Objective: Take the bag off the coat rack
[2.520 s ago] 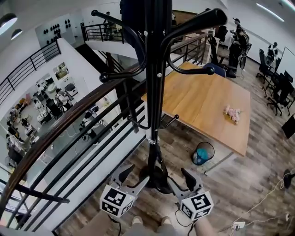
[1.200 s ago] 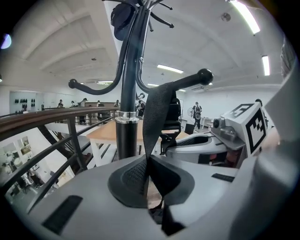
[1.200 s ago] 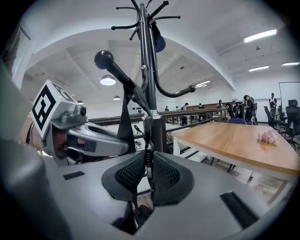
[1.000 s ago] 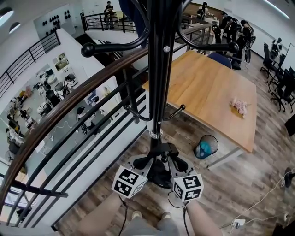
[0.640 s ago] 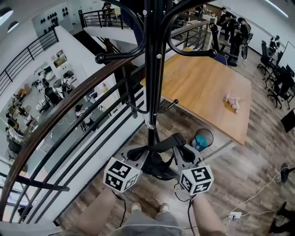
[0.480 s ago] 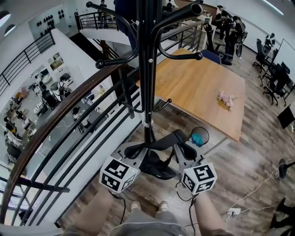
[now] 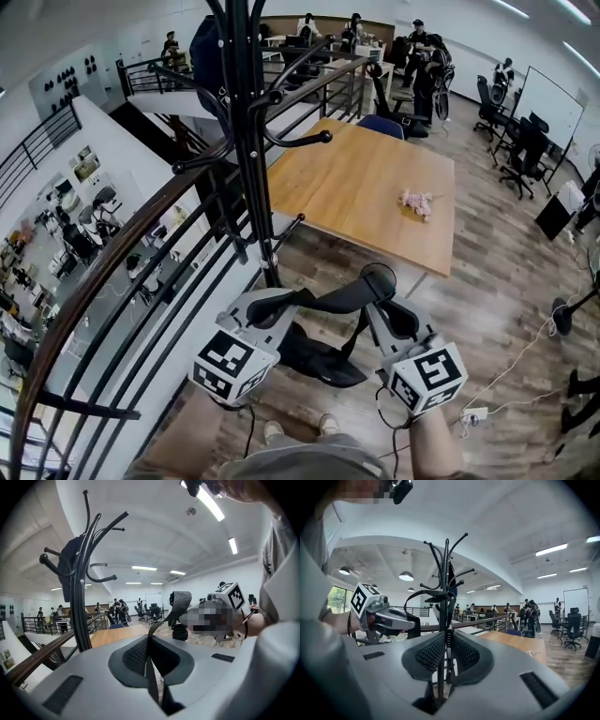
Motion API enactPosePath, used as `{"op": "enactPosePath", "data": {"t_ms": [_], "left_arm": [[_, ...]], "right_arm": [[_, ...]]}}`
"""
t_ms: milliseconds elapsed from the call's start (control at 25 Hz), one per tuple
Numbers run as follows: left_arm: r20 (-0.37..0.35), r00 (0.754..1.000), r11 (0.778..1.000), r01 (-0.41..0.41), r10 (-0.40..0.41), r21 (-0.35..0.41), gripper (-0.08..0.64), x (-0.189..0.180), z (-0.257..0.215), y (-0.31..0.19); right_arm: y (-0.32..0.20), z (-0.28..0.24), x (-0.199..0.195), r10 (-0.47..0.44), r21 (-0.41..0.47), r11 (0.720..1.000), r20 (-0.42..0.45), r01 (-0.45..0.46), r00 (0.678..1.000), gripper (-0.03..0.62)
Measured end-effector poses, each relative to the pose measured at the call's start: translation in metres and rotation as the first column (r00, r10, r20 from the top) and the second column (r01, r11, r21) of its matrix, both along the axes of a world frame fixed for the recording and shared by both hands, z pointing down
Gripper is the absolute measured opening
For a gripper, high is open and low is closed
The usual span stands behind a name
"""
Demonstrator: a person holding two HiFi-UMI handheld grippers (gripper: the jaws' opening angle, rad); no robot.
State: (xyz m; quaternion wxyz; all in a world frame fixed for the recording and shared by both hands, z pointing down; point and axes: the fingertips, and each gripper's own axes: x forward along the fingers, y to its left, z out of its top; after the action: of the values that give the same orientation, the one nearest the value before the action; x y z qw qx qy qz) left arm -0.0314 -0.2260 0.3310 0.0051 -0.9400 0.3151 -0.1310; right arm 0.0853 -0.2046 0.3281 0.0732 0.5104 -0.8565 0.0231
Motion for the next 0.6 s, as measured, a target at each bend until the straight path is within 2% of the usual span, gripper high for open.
{"op": "enactPosePath", "data": {"t_ms": [280,600], "left_arm": [[-0.03,0.987,0.987,-0.159,0.158,-0.02,0.017,0.051,0.003,0.034],[-0.039,0.943,0.937,-0.331,0.329,-0.108,0.017,0.109,0.035,0.071]], "right_arm": [[0.057,-0.001,0.045,0.123,-0.006,0.992,-0.025,-0.123,0.992,0.066],[0.11,0.033,0.096,0.291,-0.091,0.952,-0.038,-0.293,0.956,0.066]]}}
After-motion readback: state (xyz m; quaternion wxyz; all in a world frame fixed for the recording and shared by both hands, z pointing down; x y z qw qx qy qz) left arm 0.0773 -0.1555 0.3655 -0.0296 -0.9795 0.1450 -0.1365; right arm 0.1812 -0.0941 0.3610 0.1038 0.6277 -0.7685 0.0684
